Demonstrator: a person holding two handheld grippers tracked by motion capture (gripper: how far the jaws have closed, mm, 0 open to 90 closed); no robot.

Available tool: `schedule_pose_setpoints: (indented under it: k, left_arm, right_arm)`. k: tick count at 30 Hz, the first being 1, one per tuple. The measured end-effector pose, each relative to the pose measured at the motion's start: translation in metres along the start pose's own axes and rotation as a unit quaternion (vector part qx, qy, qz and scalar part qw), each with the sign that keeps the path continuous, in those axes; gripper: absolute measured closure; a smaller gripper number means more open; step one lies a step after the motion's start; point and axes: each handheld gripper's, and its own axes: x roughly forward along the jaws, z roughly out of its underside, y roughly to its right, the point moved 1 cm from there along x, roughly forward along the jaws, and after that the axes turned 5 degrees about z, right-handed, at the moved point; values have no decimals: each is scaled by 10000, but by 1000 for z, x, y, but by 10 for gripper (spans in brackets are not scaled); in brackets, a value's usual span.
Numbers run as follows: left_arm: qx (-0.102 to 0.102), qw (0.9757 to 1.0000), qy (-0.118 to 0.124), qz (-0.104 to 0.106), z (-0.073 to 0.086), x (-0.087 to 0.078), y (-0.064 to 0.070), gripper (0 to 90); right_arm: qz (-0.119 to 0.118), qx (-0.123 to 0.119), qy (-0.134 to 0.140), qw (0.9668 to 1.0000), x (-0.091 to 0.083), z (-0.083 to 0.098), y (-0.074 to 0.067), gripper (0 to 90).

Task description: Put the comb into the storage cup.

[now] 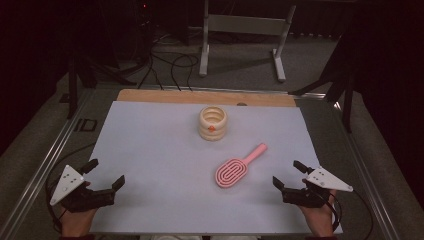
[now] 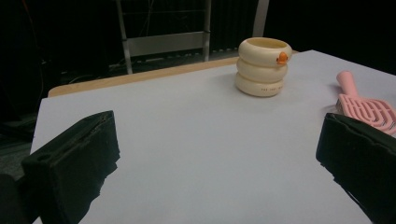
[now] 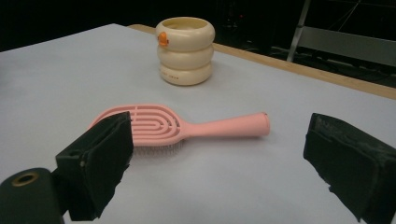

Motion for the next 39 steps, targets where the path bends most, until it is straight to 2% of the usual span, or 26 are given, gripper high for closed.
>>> schedule_pose_setpoints:
  k: [9,19,25,29,32,39]
  left_arm:
    - [61,9999,24,-77,0,-2,2,0]
    - [6,9998,132,-180,0,-6,3,0]
    - [51,9996,163,-246,-1,-8,5,0]
    - [72,9994,155,-309,-1,-9,5,0]
    - [70,9993,156,-334,0,-8,5,0]
    - [104,9994,128,-309,1,-6,6,0]
  right_arm:
    - [-105,-17,-51,9999,5,0,-5,84]
    - [-322,-23,-143,9994,11,-3,-17,85]
    - [-533,-246,-234,9980,16,-11,-30,165]
    - [-687,-294,-286,9968,20,-12,-35,271]
    - [-783,-292,-348,9959,24,-12,-39,418]
    - [-859,-529,-603,9931,35,-9,-48,778]
